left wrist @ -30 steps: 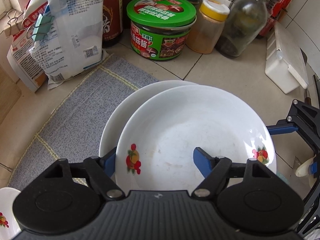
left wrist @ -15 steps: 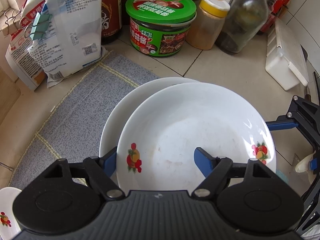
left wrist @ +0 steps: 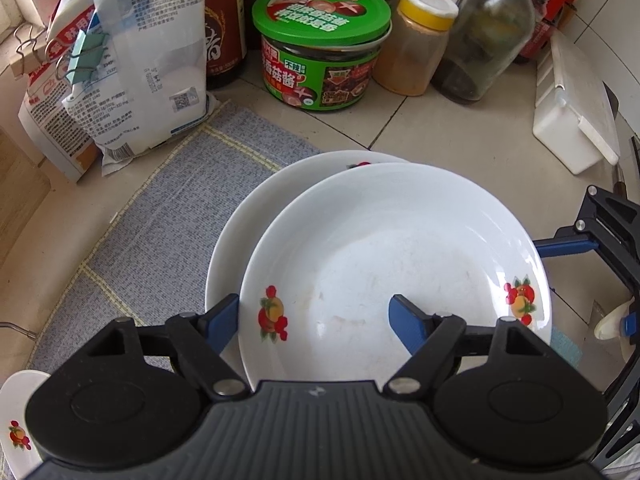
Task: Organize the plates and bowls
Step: 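Lower the held flowered plate onto the white plate by the wall with the left tool, then open the left tool to release the plate onto the stack, then withdraw the left tool from the stack while the right tool moves toward the stained plate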
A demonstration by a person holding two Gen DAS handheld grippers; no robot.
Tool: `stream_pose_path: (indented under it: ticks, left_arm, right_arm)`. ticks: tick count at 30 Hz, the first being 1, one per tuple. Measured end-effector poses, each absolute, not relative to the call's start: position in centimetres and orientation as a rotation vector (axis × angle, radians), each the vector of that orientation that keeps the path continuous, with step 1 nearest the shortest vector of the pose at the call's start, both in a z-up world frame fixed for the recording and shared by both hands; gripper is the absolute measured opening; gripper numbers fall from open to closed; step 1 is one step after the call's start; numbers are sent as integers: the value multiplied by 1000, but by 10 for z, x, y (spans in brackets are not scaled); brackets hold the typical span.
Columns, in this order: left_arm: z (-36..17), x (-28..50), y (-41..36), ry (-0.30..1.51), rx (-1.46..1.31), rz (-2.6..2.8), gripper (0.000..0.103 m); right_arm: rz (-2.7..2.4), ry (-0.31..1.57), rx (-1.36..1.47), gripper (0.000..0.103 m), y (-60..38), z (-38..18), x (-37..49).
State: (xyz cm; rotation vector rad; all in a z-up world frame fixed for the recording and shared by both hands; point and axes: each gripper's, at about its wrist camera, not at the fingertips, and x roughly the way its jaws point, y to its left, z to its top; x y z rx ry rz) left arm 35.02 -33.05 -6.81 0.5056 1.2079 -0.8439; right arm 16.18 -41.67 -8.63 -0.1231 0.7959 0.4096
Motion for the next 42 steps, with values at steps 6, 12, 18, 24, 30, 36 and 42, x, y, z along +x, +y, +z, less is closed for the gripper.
stream_pose_path:
  ticks: [6,12,18,24,30,36,42]
  left_arm:
    - [-63,349,-327,1198,499,-836,80]
    - [-59,347,-322,1178,495,-823,81]
    - [-55,343,-313,1139,503,-794,83]
    - [-41,335,-297,1069,430,-773,84]
    - [-21,292,-281,902,394,-738,87]
    - [-23,238,-268,801,390,-658,88]
    - [-29,198,-242,788,282,-527,89]
  right_arm:
    - [409,799,-123,103,-416,-87,164]
    - [403,801,-129,103,-415,-88,165]
    - [405,810,-152,103,-411,-89,166]
    - [422,801,-172,103,-405,-88,160]
    - [423,787,-190,103,-402,-86,157]
    - [441,769,-188,103,-399,-85,150]
    - [473,758,-170,103,-393,-85,145]
